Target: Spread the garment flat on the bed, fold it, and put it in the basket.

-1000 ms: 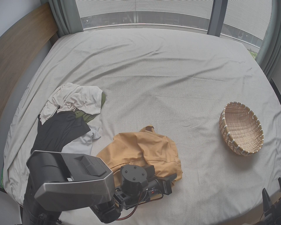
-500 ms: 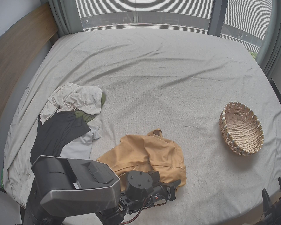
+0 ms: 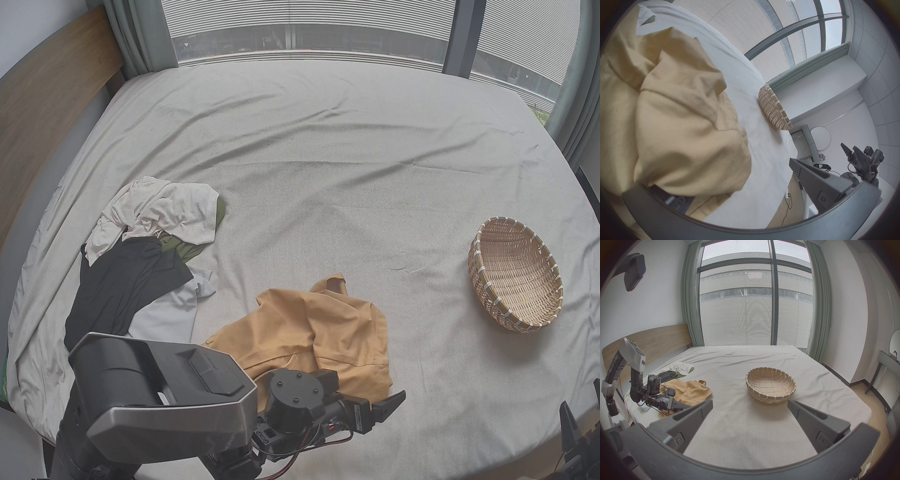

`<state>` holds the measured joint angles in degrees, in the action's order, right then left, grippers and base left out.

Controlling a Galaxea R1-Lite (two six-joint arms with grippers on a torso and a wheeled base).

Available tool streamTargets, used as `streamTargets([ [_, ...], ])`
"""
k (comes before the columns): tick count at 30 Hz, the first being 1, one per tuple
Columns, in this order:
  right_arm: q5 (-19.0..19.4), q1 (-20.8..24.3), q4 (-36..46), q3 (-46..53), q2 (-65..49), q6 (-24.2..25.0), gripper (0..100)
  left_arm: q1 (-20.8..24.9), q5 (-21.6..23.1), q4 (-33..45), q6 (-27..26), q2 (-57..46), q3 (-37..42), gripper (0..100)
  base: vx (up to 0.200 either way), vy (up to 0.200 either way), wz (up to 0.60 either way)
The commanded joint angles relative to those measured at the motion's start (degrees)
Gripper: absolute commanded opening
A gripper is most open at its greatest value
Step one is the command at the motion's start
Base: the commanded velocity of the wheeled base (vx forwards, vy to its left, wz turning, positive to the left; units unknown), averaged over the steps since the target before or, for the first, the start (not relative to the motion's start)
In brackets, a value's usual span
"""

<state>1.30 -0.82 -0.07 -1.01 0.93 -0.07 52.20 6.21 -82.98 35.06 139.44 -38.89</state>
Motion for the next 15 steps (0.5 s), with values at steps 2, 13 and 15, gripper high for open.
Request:
streamTargets([
  [2, 0.0, 0.0, 0.0, 1.0, -0.8, 0.0, 100, 0.7, -0.1, -3.1, 0.0, -0.5, 4.8, 100, 0.000, 0.000, 0.00],
  [13, 0.0, -0.1, 0.0, 1.0, -0.8, 0.0, 100, 0.9, -1.9, -5.8, -0.1, -4.0, 8.6, 100, 0.000, 0.000, 0.00],
  [15, 0.0, 0.0, 0.0, 1.0, -0.8, 0.0, 100, 0.7, -1.9, -5.8, 0.0, -5.0, 8.7, 100, 0.000, 0.000, 0.00],
])
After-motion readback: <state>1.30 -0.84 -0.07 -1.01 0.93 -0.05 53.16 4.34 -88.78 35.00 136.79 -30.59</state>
